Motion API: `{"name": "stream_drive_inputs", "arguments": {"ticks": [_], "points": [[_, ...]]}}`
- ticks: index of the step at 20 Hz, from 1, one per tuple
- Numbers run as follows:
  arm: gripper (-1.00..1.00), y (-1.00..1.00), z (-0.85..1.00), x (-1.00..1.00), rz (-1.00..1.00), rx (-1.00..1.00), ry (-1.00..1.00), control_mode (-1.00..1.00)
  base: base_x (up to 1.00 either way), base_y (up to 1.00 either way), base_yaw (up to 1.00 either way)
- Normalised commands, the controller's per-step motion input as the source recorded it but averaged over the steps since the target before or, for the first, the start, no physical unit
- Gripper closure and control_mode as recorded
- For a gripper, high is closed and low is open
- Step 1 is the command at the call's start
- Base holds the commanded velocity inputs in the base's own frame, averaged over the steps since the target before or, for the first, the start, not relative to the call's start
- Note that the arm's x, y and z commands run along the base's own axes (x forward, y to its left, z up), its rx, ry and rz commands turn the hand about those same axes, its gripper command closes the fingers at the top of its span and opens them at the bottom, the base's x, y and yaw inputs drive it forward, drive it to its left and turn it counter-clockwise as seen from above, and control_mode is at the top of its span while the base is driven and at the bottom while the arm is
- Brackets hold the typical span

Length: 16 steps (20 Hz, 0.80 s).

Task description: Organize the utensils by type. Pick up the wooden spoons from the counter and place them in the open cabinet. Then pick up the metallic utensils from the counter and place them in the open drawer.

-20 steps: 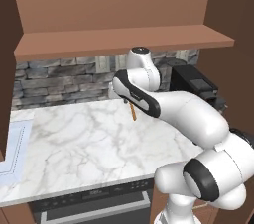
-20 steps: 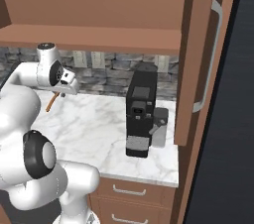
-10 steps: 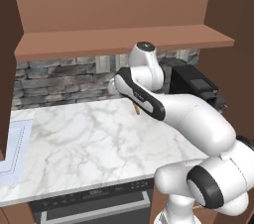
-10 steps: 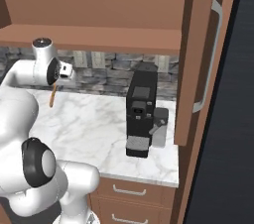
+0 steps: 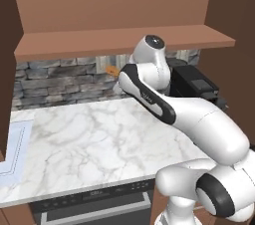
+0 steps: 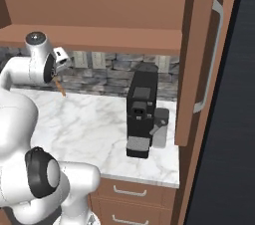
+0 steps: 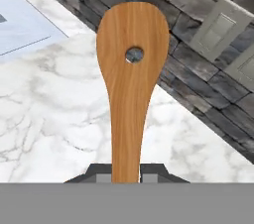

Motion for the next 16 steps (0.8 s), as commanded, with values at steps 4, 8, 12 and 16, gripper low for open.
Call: {"name": "stream_drive_inputs", "arguments": {"ticks": [4, 8, 12, 16], "points": [[1.0, 0.01, 0.42, 0.0, 0.64, -0.6, -0.5, -1.0, 0.0, 0.0, 0.0], [1.0, 0.0, 0.54, 0.0, 0.54, -0.57, -0.44, -1.0, 0.0, 0.0, 0.0], [1.0, -0.1, 0.5, 0.0, 0.39, -0.44, -0.45, -1.0, 0.0, 0.0, 0.0], [1.0, -0.1, 0.44, 0.15, 0.33, -0.3, -0.4, -1.0, 0.0, 0.0, 0.0]]}}
